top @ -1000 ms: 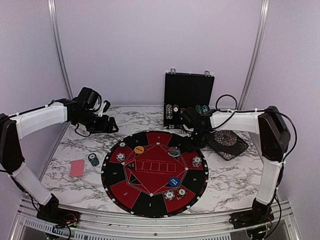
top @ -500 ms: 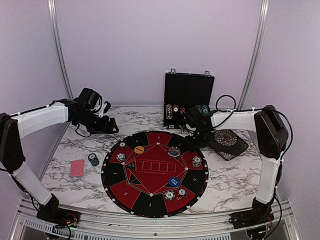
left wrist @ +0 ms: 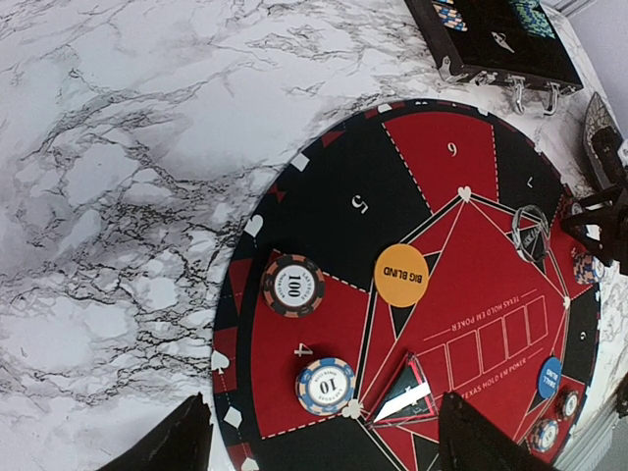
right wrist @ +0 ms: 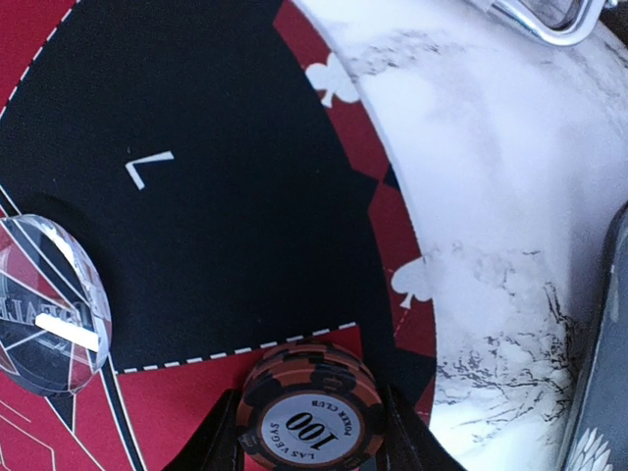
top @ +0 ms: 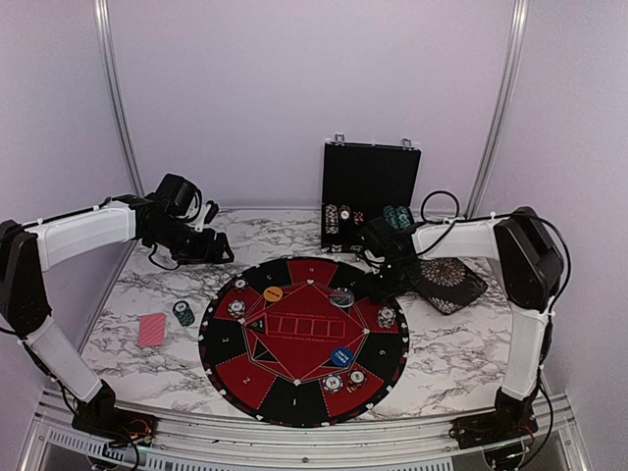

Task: Distribute texas hold em gaming equipment
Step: Place the poker chips pile in the dealer area.

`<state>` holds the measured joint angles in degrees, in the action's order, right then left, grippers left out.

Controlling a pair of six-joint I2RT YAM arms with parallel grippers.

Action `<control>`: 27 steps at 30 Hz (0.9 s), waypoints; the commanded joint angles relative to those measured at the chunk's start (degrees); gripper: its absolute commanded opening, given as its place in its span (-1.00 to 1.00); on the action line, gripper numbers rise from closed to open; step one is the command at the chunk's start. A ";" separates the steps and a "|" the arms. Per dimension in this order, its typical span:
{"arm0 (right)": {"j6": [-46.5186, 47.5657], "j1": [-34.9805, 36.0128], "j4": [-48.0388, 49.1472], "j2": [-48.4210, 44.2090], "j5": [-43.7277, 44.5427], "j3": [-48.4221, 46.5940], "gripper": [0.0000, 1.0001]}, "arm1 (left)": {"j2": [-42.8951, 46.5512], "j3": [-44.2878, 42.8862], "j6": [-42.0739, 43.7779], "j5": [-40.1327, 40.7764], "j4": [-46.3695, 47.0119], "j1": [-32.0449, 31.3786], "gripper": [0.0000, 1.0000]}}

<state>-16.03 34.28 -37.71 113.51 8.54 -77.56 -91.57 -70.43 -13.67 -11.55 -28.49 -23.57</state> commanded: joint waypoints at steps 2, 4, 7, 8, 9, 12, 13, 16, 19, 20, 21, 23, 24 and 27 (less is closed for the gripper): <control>0.20 -0.36 0.76 -0.51 -0.58 0.11 -0.18 | -0.54 -0.39 0.84 -0.73 0.74 0.28 0.61; 0.13 -0.38 0.64 -0.98 -0.49 0.13 -0.04 | -0.50 -0.30 0.92 -0.80 0.72 0.28 0.61; 0.03 -0.38 0.48 -1.72 -0.60 0.05 0.11 | -0.30 -0.37 0.76 -0.80 0.78 0.28 0.62; -0.11 -0.36 0.47 -1.98 -0.70 -0.04 0.14 | -0.28 -0.38 0.80 -0.84 0.79 0.28 0.62; -0.06 -0.36 0.33 -2.30 -0.69 -0.17 0.16 | -0.21 -0.35 0.80 -0.77 0.80 0.26 0.62; 0.03 -0.36 -0.01 -3.36 -0.50 -0.47 0.21 | 0.03 -0.42 0.62 -0.73 0.70 0.28 0.62; 0.02 -0.40 -0.21 -3.89 -0.39 -0.67 0.23 | 0.21 -0.47 0.54 -0.62 0.66 0.20 0.62; 0.11 -0.37 -0.71 -5.64 0.09 -1.18 0.30 | 0.49 -0.60 0.36 -0.24 0.62 0.20 0.63; 0.30 -0.36 -1.00 -7.40 0.83 -1.86 0.39 | 0.65 -0.92 -0.13 -0.10 0.26 0.23 0.63; 0.45 -0.39 -1.04 -8.06 1.09 -2.03 0.44 | 0.73 -0.87 -0.25 0.04 0.11 0.23 0.63; 0.67 -0.36 -0.97 -8.63 1.27 -2.15 0.48 | 0.84 -0.88 -0.46 0.18 0.03 0.22 0.63; 1.09 -0.40 -0.52 -9.92 1.92 -2.16 0.59 | 1.06 -0.77 -0.87 0.42 -0.21 0.26 0.63; 1.26 -0.43 -0.14 -10.78 2.19 -2.23 0.64 | 1.31 -0.70 -1.11 0.70 -0.32 0.22 0.64; 2.24 -0.36 1.74 -12.85 2.67 -2.66 0.76 | 1.94 -0.47 -1.97 1.20 -0.87 0.20 0.65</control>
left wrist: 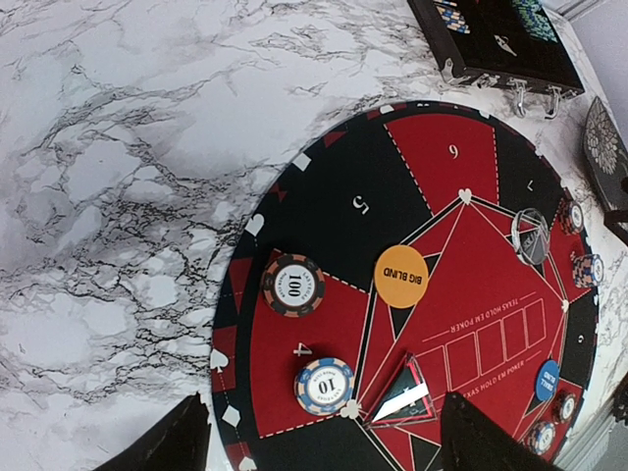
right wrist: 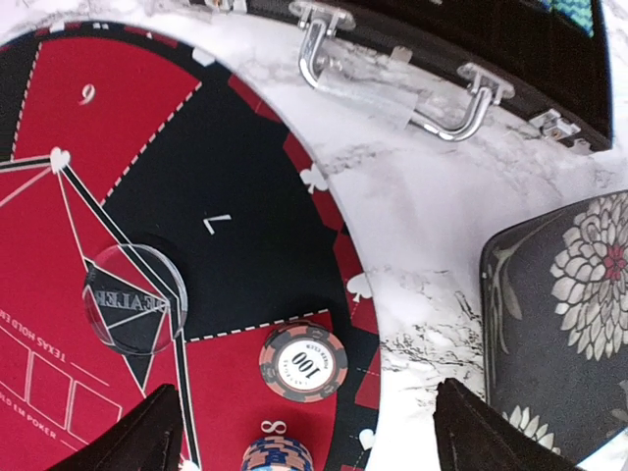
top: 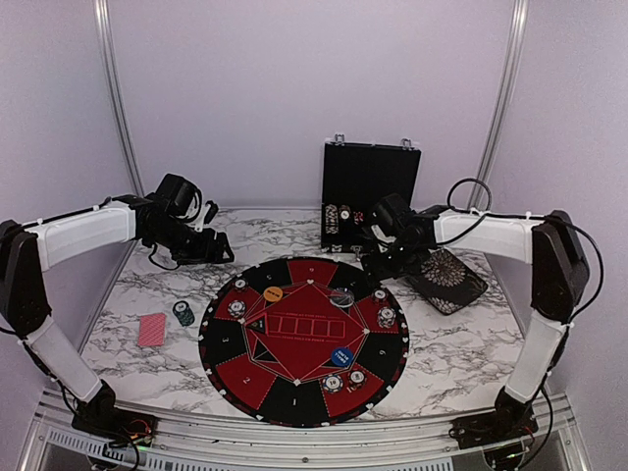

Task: Distribute texas hold em gaming equipment
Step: Place the poker chips pile in the dealer area, then pick up the pile of poker chips from the pile of poker chips.

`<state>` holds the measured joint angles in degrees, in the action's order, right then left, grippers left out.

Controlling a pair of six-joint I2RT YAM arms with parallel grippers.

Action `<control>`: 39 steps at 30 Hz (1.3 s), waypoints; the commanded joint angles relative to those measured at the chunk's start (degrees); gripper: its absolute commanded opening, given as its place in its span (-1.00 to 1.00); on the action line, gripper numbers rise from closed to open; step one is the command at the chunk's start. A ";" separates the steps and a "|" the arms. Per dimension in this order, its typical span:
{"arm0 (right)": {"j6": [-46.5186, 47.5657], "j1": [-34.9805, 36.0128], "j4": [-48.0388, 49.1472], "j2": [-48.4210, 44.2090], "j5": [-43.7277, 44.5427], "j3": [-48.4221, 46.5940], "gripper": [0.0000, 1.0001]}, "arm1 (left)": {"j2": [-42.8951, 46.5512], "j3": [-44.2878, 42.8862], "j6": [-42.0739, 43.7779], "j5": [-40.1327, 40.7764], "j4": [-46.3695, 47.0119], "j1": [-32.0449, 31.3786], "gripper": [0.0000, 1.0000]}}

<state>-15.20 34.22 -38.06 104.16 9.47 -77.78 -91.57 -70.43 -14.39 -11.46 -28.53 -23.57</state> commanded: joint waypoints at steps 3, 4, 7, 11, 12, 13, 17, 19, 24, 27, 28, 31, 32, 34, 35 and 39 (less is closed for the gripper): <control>2.23 -0.32 4.67 -5.73 2.22 -2.72 0.84 | 2.65 -0.04 -2.27 2.53 -1.69 0.19 0.65; 2.45 -0.34 5.94 -6.52 2.26 -2.65 0.85 | 2.92 0.26 -2.59 3.18 -1.96 0.19 0.65; 3.15 -0.32 10.00 -9.21 2.36 -2.15 0.91 | 3.93 1.25 -3.66 5.24 -2.75 0.24 0.65; 4.34 -0.31 14.85 -12.84 2.60 -1.47 0.97 | 5.54 3.11 -5.34 8.76 -4.27 0.24 0.65; 4.61 -0.29 16.16 -13.82 2.65 -1.17 0.97 | 6.13 3.66 -5.82 9.99 -4.75 0.22 0.65; 4.91 -0.34 17.43 -14.64 2.63 -0.77 0.97 | 6.76 4.17 -6.25 10.90 -5.43 0.20 0.65; 5.89 -0.30 22.37 -18.07 2.07 1.77 0.97 | 9.46 6.58 -8.12 15.63 -8.20 0.20 0.65; 6.28 -0.30 24.62 -19.67 1.54 2.96 0.97 | 10.78 7.96 -9.05 17.47 -9.32 0.19 0.65; 7.32 -0.29 27.81 -21.46 0.14 4.79 0.97 | 13.28 12.09 -11.02 18.75 -10.98 0.20 0.65; 7.55 -0.32 28.11 -21.79 0.17 5.05 0.97 | 13.91 14.33 -11.71 18.19 -11.42 0.20 0.63; 7.60 -0.30 28.23 -21.88 0.12 5.21 0.97 | 13.91 14.93 -11.78 17.61 -11.38 0.07 0.63; 7.71 -0.34 28.62 -22.06 -0.06 5.61 0.97 | 13.16 15.82 -11.86 17.30 -11.56 -0.68 0.62; 7.73 -0.30 28.71 -22.07 -0.18 5.76 0.97 | 12.50 15.85 -11.81 17.48 -11.69 -0.93 0.62; 7.79 -0.30 28.81 -22.06 -0.21 5.82 0.97 | 11.66 15.77 -11.74 17.53 -11.83 -1.21 0.61; 7.88 -0.29 28.81 -22.13 -0.23 5.91 0.97 | 11.16 15.77 -11.65 17.66 -11.84 -1.40 0.61; 8.11 -0.37 28.88 -22.50 -0.08 6.56 0.97 | 8.88 15.36 -10.98 18.18 -11.85 -1.64 0.54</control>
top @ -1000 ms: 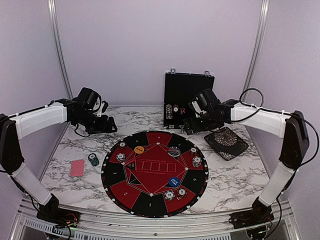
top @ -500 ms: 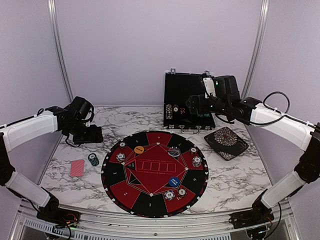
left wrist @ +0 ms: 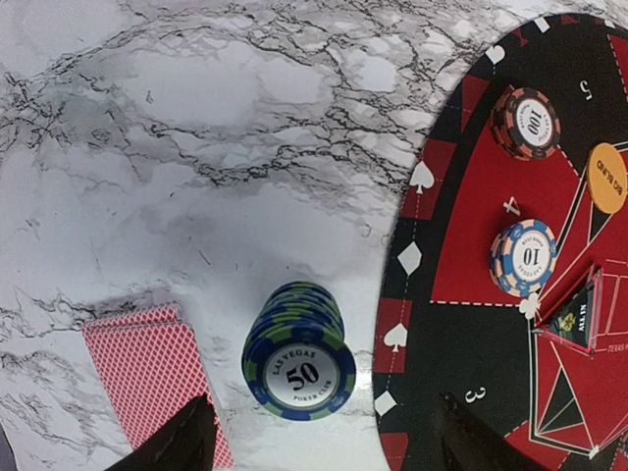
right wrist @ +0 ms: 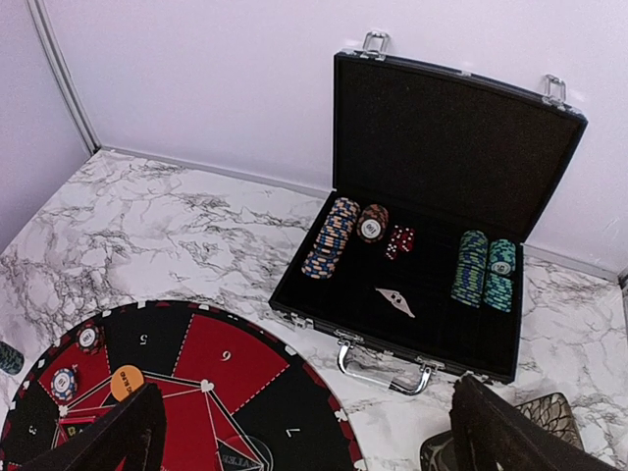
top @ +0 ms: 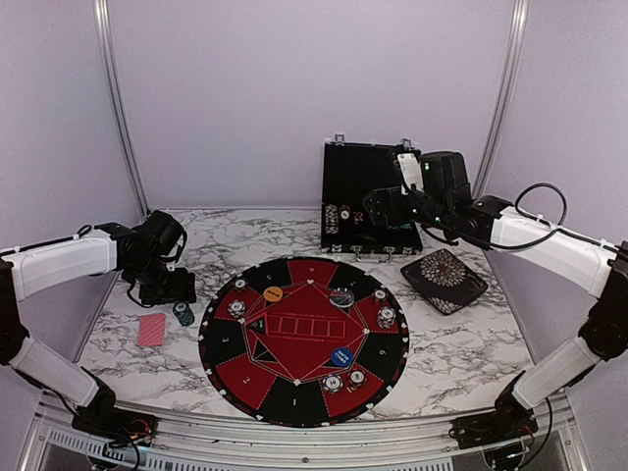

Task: Distribute texas hold em gaming equipment
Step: Pick up the pile of poker chips from the pile of poker chips.

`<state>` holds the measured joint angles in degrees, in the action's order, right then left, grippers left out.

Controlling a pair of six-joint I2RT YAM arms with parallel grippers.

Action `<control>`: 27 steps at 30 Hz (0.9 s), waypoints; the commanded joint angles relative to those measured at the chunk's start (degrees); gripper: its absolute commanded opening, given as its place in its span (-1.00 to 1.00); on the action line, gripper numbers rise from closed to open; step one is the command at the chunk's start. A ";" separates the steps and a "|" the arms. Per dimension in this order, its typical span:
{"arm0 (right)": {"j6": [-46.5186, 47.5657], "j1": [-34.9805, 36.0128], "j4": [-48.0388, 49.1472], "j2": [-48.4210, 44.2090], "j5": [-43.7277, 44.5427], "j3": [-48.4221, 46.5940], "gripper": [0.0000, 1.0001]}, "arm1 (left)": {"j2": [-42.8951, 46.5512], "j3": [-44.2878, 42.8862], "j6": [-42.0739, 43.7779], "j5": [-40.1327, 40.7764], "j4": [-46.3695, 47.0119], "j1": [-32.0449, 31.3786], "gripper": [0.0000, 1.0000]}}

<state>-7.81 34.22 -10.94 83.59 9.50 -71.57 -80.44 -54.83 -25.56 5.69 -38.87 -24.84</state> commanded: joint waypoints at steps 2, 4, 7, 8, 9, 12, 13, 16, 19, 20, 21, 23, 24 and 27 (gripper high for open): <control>0.86 -0.34 1.96 -2.28 0.01 0.61 0.97 | -3.67 -0.57 0.39 1.31 -1.51 -0.54 0.52; 0.96 -0.29 1.97 -2.53 0.19 0.85 0.97 | -4.91 -0.99 0.58 1.59 -1.56 -0.81 0.51; 1.20 -0.31 1.97 -2.75 0.55 1.00 0.97 | -6.09 -1.61 0.72 2.14 -1.50 -1.06 0.50; 1.22 -0.29 1.96 -2.81 0.57 1.04 0.97 | -6.39 -1.75 0.79 2.27 -1.53 -1.10 0.49; 1.22 -0.34 1.95 -2.90 0.66 1.13 0.97 | -6.83 -1.85 0.86 2.45 -1.55 -1.24 0.49; 1.22 -0.29 2.06 -3.05 0.86 1.42 0.97 | -7.71 -1.94 1.17 2.89 -1.50 -1.29 0.46; 1.22 -0.29 2.18 -3.16 0.98 1.43 0.97 | -7.93 -2.01 1.18 3.04 -1.51 -1.33 0.46; 1.22 -0.31 2.28 -3.38 1.24 1.64 0.97 | -8.56 -2.37 1.58 3.56 -1.55 -1.35 0.43; 1.21 -0.27 2.32 -3.43 1.34 1.62 0.97 | -9.31 -2.77 1.83 3.77 -1.56 -1.36 0.39; 1.22 -0.29 2.33 -3.36 1.37 1.61 0.97 | -9.55 -2.86 1.97 3.94 -1.50 -1.35 0.37; 1.29 -0.29 2.28 -3.35 1.38 1.62 0.97 | -9.70 -2.98 2.06 4.21 -1.51 -1.35 0.35; 1.30 -0.30 2.19 -3.35 1.38 1.61 0.97 | -10.05 -3.20 2.19 4.49 -1.55 -1.38 0.32; 1.25 -0.29 2.23 -3.35 1.33 1.55 0.97 | -10.28 -3.32 2.26 4.44 -1.56 -1.37 0.31; 1.39 -0.31 2.15 -3.33 1.46 1.53 0.97 | -10.77 -3.62 2.43 4.58 -1.51 -1.35 0.25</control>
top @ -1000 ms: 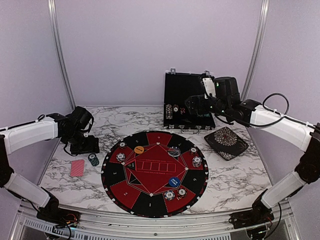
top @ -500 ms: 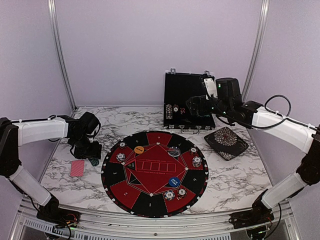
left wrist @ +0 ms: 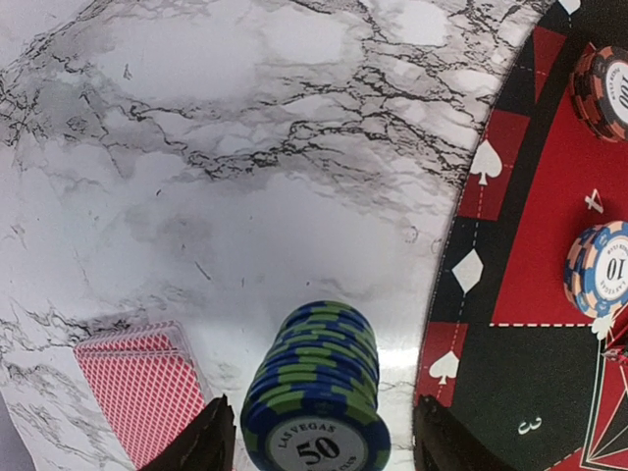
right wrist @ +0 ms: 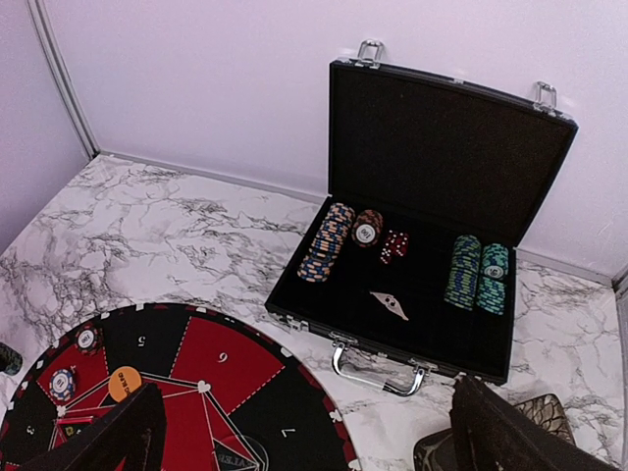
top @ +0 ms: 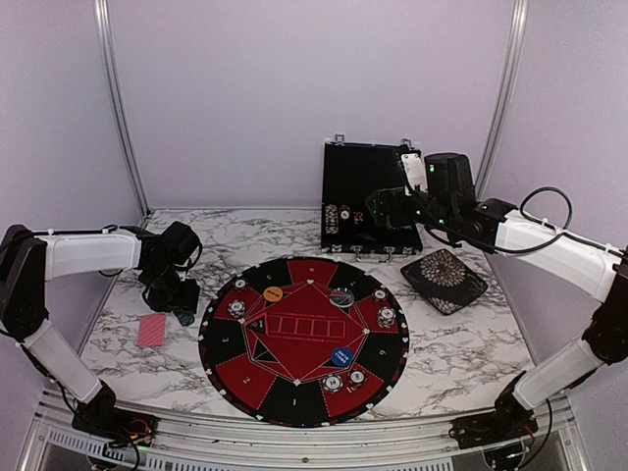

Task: Distribute texas hold em gaming equipment
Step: Pick up the pile of poker chips from the pile of poker chips.

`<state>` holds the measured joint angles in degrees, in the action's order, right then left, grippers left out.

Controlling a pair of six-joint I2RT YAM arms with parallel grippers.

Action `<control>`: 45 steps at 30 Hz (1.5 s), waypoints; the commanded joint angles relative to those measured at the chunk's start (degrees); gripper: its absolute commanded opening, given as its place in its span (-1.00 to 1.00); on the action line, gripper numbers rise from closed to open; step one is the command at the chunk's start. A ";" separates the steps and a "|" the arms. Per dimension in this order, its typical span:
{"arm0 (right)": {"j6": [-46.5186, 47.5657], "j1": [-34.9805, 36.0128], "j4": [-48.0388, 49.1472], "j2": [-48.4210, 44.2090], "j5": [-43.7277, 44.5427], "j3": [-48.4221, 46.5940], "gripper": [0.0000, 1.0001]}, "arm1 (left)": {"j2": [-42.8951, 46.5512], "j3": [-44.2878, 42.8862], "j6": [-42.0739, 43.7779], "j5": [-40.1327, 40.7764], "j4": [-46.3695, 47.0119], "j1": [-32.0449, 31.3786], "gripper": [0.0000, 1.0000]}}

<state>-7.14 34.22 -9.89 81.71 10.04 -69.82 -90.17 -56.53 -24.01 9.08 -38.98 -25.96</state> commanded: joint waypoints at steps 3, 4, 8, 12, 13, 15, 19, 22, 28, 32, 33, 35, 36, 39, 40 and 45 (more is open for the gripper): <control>0.72 -0.32 0.95 -1.25 0.95 -0.33 0.97 | -1.23 -1.92 0.94 1.37 -1.44 -0.24 0.22; 0.70 -0.29 0.93 -1.13 0.93 -0.46 0.97 | -1.23 -1.91 1.01 1.45 -1.45 -0.25 0.22; 0.72 -0.29 1.01 -1.04 0.87 -0.49 0.97 | -1.32 -2.00 1.12 1.57 -1.42 -0.27 0.13; 0.72 -0.36 0.92 -0.85 1.07 -0.57 0.97 | -1.39 -1.97 1.26 1.65 -1.40 -0.28 0.06; 0.72 -0.32 0.78 -0.85 1.09 -0.65 0.97 | -1.41 -1.92 1.39 1.64 -1.45 -0.25 0.06; 0.74 -0.31 0.76 -0.85 1.13 -0.66 0.97 | -1.48 -1.91 1.37 1.73 -1.45 -0.24 0.03; 0.75 -0.33 0.69 -0.68 1.20 -0.66 0.97 | -1.66 -2.00 1.44 1.73 -1.45 -0.24 -0.01; 0.72 -0.34 0.56 -0.46 1.10 -0.86 0.97 | -1.61 -1.97 1.61 1.90 -1.45 -0.28 -0.05; 0.72 -0.33 0.40 -0.34 1.14 -1.02 0.97 | -1.85 -1.76 1.67 2.04 -1.45 -0.25 -0.07; 0.72 -0.34 0.28 -0.25 1.06 -1.01 0.97 | -1.99 -1.48 1.67 2.17 -1.43 -0.24 -0.06; 0.72 -0.31 0.31 -0.15 0.99 -1.06 0.97 | -2.02 -1.48 1.63 2.19 -1.45 -0.24 -0.06; 0.72 -0.29 0.18 -0.06 1.01 -1.13 0.97 | -2.10 -1.47 1.68 2.33 -1.44 -0.24 -0.06; 0.72 -0.37 0.13 -0.06 1.03 -1.15 0.97 | -2.18 -1.47 1.71 2.44 -1.44 -0.24 -0.06; 0.72 -0.32 0.12 -0.06 0.98 -1.19 0.97 | -2.32 -1.43 1.74 2.60 -1.39 -0.28 -0.07; 0.68 -0.34 0.06 -0.06 1.00 -1.23 0.97 | -2.37 -1.47 1.64 2.63 -1.36 -0.29 -0.07; 0.72 -0.29 -0.02 0.05 1.03 -1.25 0.97 | -2.54 -1.39 1.78 2.67 -1.31 -0.25 -0.11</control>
<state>-6.96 34.22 -9.93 81.73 10.63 -69.82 -91.94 -57.28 -22.87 10.66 -39.05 -25.96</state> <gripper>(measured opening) 0.985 0.455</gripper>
